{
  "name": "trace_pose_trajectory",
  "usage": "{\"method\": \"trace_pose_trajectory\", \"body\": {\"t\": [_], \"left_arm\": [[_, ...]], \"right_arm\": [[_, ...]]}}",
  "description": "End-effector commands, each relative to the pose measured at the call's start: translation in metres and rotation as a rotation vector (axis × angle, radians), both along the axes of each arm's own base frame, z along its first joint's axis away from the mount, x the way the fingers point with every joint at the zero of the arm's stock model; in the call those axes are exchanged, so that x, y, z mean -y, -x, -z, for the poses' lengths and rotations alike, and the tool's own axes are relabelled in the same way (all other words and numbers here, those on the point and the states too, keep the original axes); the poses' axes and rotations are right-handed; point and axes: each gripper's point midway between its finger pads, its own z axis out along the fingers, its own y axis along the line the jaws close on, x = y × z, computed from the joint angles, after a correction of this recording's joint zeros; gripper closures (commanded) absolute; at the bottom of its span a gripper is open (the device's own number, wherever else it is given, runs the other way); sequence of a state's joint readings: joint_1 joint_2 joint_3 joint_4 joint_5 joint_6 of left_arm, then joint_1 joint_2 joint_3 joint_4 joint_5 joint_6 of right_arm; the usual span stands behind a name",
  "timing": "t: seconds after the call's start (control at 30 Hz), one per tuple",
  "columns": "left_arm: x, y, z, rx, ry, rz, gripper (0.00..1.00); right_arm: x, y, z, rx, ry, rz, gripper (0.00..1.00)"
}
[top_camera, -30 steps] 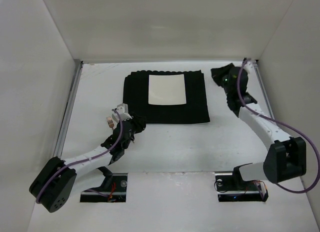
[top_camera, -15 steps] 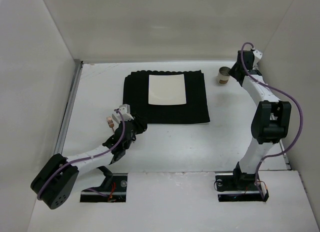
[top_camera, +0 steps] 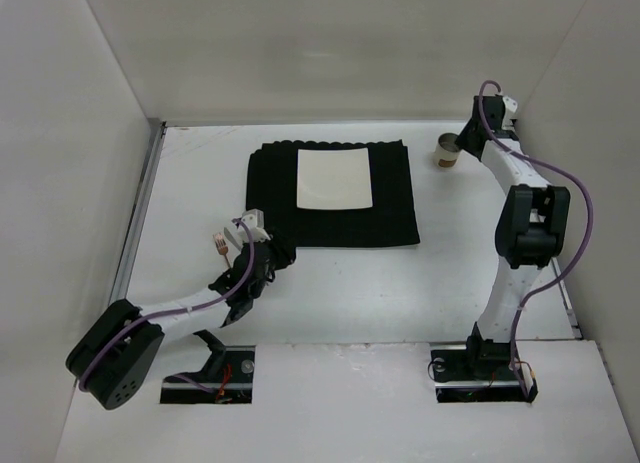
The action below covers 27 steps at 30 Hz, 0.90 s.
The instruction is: Set the dinner table for one person
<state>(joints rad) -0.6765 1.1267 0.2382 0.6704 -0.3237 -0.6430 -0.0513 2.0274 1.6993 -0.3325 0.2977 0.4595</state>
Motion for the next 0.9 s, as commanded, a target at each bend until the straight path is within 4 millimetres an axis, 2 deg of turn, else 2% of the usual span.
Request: {"method": "trace_pose_trajectory", "body": {"t": [0.0,0.17,0.27,0.4,0.47,0.67,0.8,0.87], "left_arm": [[0.008,-0.015,-0.030,0.088,0.045,-0.009,0.66],[0.009,-0.015,-0.029,0.086,0.044,-0.009,0.66],[0.009,-0.016,-0.028,0.080,0.048,-0.010,0.66],[0.009,-0.017,-0.026,0.079,0.047,-0.011,0.66],[0.009,-0.017,-0.027,0.081,0.046,-0.011,0.66],[0.011,-0.017,-0.026,0.077,0.045,-0.005,0.66],[0.012,-0.017,-0.025,0.075,0.046,-0.004,0.66],[0.013,-0.017,-0.027,0.081,0.047,-0.002,0.66]], "right_arm": [[-0.001,-0.013,-0.004,0.014,0.001,-0.022,0.59],[0.002,-0.018,0.009,-0.005,0.000,-0.019,0.60],[0.004,-0.019,0.016,-0.016,-0.006,-0.013,0.64],[0.006,-0.020,0.021,-0.009,-0.012,-0.002,0.80],[0.006,-0.019,0.011,0.026,-0.011,0.006,0.86],[0.006,-0.017,-0.053,0.161,0.023,0.002,0.92],[-0.026,-0.016,-0.089,0.228,0.039,-0.067,0.92],[-0.047,-0.016,-0.101,0.254,0.040,-0.106,0.92]]}}
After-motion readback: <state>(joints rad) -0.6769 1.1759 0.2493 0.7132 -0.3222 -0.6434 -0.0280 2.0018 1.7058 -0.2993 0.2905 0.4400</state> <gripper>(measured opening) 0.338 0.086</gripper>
